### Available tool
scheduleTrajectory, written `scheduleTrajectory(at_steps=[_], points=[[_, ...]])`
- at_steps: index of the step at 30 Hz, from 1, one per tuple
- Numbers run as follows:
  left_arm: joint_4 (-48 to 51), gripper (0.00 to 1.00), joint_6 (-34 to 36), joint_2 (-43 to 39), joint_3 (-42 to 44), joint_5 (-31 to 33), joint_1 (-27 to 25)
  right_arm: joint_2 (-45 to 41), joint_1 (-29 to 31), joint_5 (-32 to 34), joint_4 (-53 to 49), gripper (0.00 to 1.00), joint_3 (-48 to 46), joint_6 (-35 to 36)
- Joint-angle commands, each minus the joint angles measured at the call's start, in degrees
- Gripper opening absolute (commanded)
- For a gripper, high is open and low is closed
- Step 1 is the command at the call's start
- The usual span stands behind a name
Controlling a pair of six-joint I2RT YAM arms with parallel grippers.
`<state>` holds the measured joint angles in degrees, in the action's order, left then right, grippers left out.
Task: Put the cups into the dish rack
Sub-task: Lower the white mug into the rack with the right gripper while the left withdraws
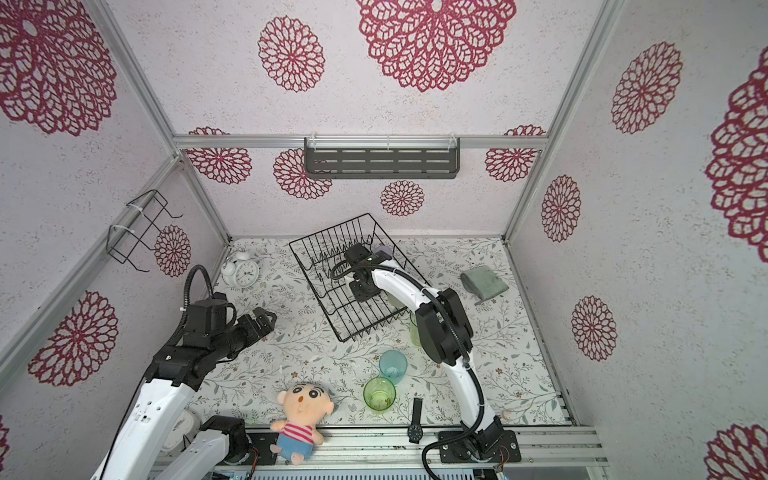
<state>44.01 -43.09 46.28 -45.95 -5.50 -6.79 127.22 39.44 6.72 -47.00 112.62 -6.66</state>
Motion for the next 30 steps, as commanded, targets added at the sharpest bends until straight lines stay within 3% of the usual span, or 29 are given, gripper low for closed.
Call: scheduleTrajectory(at_steps=[1, 7, 14, 23, 26, 30], points=[[-0.15, 0.98, 1.34, 0.34, 0.60, 0.18, 0.62, -0.79, 0.16, 0.16, 3.42, 0.00, 2.78, -1.72], [-0.15, 0.98, 2.21, 2.04, -0.75, -0.19, 0.72, 0.83, 0.01, 1.54, 4.28, 0.01, 2.78, -5.13], [-0.55, 0.98, 3.19, 4.05, -2.08, -1.06, 0.90, -0.49, 0.00, 0.50, 3.68, 0.27, 1.80, -6.01], [-11.09, 0.99, 2.22, 1.95, 0.94, -16.42, 0.90, -8.25, 0.02, -1.00, 6.08, 0.35, -3.12, -5.79], [-12.32, 1.00, 2.06, 2.10, 0.95, -21.69, 0.42, -13.71, 0.02, -2.00, 9.20, 0.36, -8.12, -6.02], [-12.86, 0.97, 2.88, 1.56, 0.78, -23.37, -2.64, -24.50, 0.02, -1.96, 16.89, 0.38, -19.00, -5.37]])
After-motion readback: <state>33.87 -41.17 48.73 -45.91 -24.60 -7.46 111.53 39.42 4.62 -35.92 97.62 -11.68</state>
